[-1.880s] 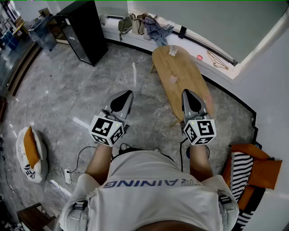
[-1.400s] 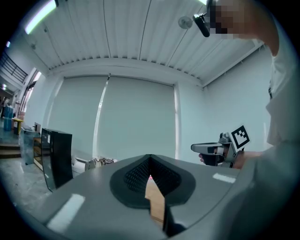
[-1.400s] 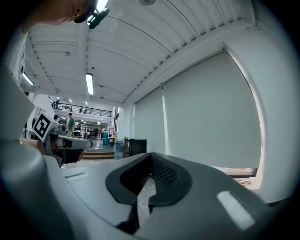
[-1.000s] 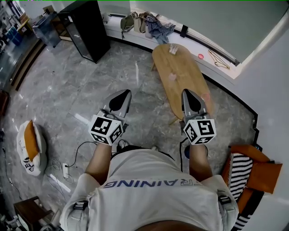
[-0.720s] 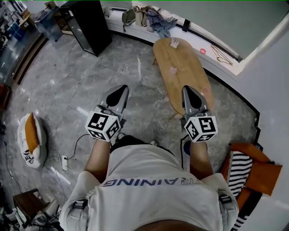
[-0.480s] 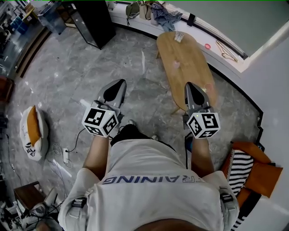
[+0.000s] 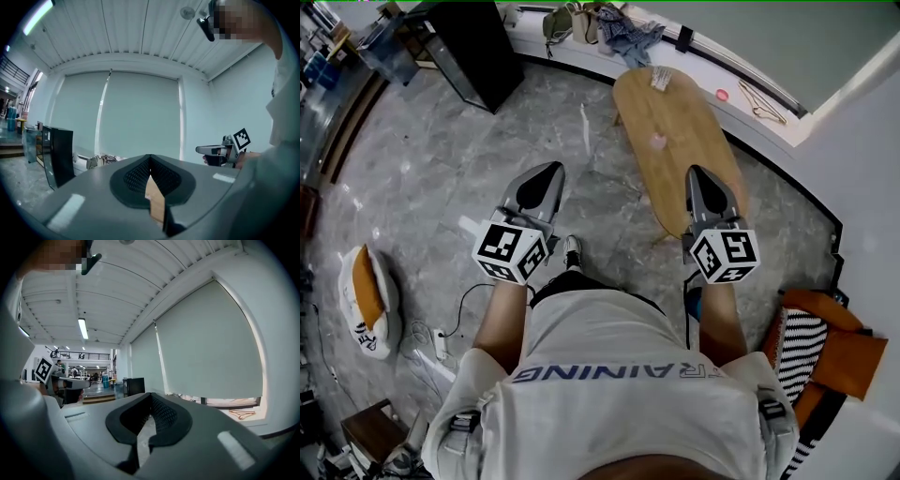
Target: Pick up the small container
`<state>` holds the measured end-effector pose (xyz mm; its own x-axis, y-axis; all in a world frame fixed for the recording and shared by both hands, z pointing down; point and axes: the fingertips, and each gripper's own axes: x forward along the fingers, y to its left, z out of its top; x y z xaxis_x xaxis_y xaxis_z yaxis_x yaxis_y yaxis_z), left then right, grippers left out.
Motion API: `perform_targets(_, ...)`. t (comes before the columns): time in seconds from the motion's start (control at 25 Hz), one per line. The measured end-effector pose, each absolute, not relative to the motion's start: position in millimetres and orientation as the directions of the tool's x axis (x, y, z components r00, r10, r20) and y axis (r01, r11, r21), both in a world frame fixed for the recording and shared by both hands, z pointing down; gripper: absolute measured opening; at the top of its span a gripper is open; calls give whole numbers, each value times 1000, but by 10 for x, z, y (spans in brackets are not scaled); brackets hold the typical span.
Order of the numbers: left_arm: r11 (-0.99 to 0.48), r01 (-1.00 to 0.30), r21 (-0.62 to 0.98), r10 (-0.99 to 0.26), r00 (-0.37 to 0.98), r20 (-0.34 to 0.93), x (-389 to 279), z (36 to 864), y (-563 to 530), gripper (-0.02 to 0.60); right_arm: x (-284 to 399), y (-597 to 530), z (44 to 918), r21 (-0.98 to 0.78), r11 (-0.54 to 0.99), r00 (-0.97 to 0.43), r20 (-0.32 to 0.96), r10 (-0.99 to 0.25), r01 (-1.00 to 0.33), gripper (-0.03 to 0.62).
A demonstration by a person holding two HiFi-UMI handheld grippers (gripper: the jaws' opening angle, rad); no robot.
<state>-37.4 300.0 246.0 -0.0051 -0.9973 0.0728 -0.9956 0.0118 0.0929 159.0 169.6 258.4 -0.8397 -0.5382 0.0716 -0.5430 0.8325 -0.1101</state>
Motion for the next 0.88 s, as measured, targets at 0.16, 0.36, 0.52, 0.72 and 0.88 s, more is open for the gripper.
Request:
perform_targets(0.16, -19, -995, 103, -997, 27, 77, -796, 2480, 2652, 2, 1202, 1417, 2580, -91, 813, -818, 86, -569, -575, 17)
perform_targets(0.36, -51, -993, 104, -995, 59, 77, -1450, 2520, 2304, 2, 647, 1128, 2556, -79, 786, -789, 104, -606, -614, 17)
perform_targets(0.52, -80, -991, 111, -993, 89, 81, -1882, 2575, 2078, 2, 383, 937, 2498, -47, 748, -748, 112, -654, -661, 17)
perform_targets(0.72, -142, -981, 130, -985, 153, 85, -2178, 2648, 1776, 2, 223, 789, 2550, -30, 694, -692, 125, -711, -719, 17)
perform_targets(0.88, -188, -972, 145, -975, 202, 89, -2237, 2680, 1527, 2, 175, 664, 2651, -29, 667, -663, 154, -733, -744, 18)
